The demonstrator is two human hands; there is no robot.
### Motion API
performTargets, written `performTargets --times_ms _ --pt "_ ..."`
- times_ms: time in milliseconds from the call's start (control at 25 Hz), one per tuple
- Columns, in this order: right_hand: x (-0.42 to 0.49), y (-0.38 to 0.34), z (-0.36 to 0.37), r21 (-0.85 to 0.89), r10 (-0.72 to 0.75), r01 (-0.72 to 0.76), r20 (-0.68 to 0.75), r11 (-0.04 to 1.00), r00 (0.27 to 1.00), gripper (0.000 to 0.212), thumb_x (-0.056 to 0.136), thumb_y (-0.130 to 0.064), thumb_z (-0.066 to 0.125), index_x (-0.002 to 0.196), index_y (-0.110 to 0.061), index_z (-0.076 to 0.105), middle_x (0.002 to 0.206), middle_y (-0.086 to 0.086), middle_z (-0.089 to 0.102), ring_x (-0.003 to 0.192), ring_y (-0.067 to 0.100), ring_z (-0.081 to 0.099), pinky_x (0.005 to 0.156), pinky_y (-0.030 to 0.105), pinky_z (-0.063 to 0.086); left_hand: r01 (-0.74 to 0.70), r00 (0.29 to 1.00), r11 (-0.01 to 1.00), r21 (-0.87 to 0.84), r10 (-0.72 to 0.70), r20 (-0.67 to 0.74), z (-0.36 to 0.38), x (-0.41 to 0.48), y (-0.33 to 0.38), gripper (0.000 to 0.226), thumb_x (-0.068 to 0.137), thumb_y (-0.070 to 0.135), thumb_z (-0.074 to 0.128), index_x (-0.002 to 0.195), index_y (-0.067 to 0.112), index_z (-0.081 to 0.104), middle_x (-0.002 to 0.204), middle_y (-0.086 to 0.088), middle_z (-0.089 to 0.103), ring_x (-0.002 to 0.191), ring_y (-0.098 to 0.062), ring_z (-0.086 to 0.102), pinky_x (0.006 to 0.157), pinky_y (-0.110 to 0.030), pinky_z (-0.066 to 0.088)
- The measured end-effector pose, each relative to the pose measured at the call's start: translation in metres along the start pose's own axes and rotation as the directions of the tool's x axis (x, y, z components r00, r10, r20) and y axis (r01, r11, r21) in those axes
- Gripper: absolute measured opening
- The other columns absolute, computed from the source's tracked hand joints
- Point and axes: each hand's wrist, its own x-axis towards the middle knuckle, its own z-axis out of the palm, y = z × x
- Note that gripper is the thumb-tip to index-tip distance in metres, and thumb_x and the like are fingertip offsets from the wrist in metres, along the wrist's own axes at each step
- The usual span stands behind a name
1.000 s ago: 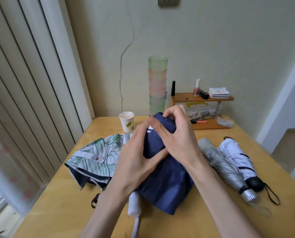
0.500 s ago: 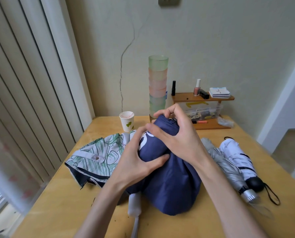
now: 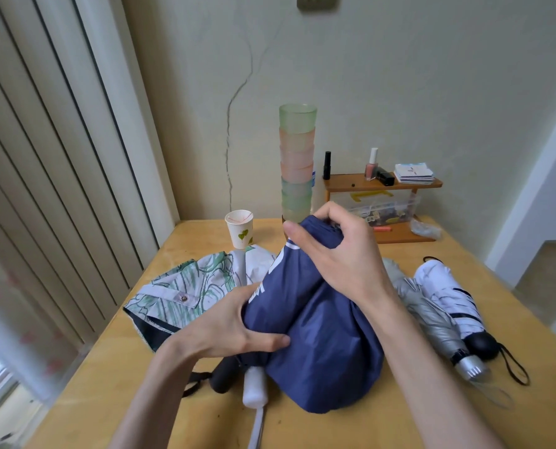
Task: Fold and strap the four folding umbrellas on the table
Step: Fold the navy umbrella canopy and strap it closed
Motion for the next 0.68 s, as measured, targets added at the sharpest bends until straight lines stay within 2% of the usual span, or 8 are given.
performTargets --times_ms 80,120,240,320,440,520,560,680 --pt "0.002 0.003 -0.002 0.084 -0.009 0.015 -0.071 0.996 0.997 0.039 0.091 -0.04 0.081 0.076 -0.011 0.059 0.066 -0.009 0.057 0.066 0.009 0.051 0.065 0.021 0.041 0.049 0.999 0.997 -0.059 -0.049 -0.002 0.003 0.001 0.0 0.047 0.082 0.0 0.086 0.101 0.033 0.059 0.083 0.04 0.071 0.082 0.016 0.069 0.072 -0.007 0.051" --pt "0.003 0.004 -0.004 0.117 -0.006 0.018 -0.102 0.993 0.995 0.039 0.092 -0.038 0.08 0.076 -0.01 0.06 0.067 -0.007 0.058 0.067 0.009 0.052 0.066 0.022 0.042 0.064 0.998 0.996 -0.068 -0.064 -0.004 0.003 0.0 -0.001 0.044 0.082 0.0 0.086 0.099 0.032 0.061 0.082 0.036 0.072 0.08 0.013 0.07 0.072 -0.01 0.054" --pt "0.004 0.002 -0.005 0.144 0.006 0.017 -0.159 0.989 0.987 0.037 0.093 -0.035 0.079 0.076 -0.009 0.06 0.066 -0.012 0.057 0.066 0.007 0.051 0.067 0.018 0.041 0.094 0.995 0.994 -0.062 -0.094 -0.01 0.006 0.002 0.0 0.039 0.082 0.009 0.09 0.108 0.028 0.07 0.1 0.013 0.08 0.095 -0.008 0.076 0.088 -0.036 0.062" --pt "0.004 0.004 -0.006 0.146 0.031 -0.004 -0.183 0.989 0.983 0.037 0.094 -0.036 0.079 0.076 -0.009 0.06 0.066 -0.013 0.057 0.067 0.005 0.051 0.068 0.018 0.042 0.106 0.993 0.992 -0.067 -0.109 -0.054 0.007 0.005 0.002 0.034 0.081 0.012 0.09 0.107 0.024 0.071 0.098 0.002 0.078 0.092 -0.02 0.076 0.087 -0.047 0.062" --pt "0.006 0.004 -0.014 0.14 0.044 -0.013 -0.225 0.99 0.973 0.039 0.096 -0.037 0.077 0.076 -0.009 0.059 0.064 -0.018 0.054 0.066 0.003 0.05 0.068 0.017 0.041 0.062 0.993 0.998 -0.018 -0.063 -0.095 0.009 0.009 0.009 0.038 0.078 0.022 0.092 0.107 0.032 0.069 0.099 0.013 0.075 0.09 -0.01 0.074 0.083 -0.04 0.062" --pt "0.007 0.004 -0.019 0.143 0.055 -0.018 -0.262 0.99 0.963 0.04 0.097 -0.036 0.076 0.076 -0.007 0.059 0.064 -0.018 0.054 0.066 0.003 0.05 0.068 0.017 0.041 0.007 0.995 0.999 0.033 -0.004 -0.1 0.01 0.006 0.02 0.05 0.079 0.023 0.092 0.113 0.042 0.06 0.103 0.037 0.068 0.094 0.01 0.067 0.082 -0.022 0.057" --pt "0.008 0.003 -0.022 0.156 0.063 -0.02 -0.278 0.988 0.958 0.04 0.097 -0.036 0.076 0.076 -0.006 0.06 0.064 -0.018 0.054 0.066 0.002 0.051 0.068 0.017 0.041 -0.006 0.994 0.999 0.051 0.012 -0.108 0.011 0.005 0.026 0.056 0.079 0.024 0.092 0.116 0.043 0.054 0.102 0.042 0.065 0.095 0.014 0.064 0.082 -0.017 0.055" --pt "0.009 0.001 -0.026 0.211 0.074 -0.01 -0.299 0.977 0.951 0.039 0.098 -0.034 0.075 0.073 -0.01 0.058 0.063 -0.018 0.051 0.065 0.002 0.048 0.067 0.016 0.04 -0.057 0.982 0.989 0.136 0.08 -0.17 0.01 0.005 0.031 0.072 0.071 0.047 0.095 0.129 0.039 0.053 0.113 0.025 0.066 0.106 0.002 0.064 0.095 -0.031 0.055"
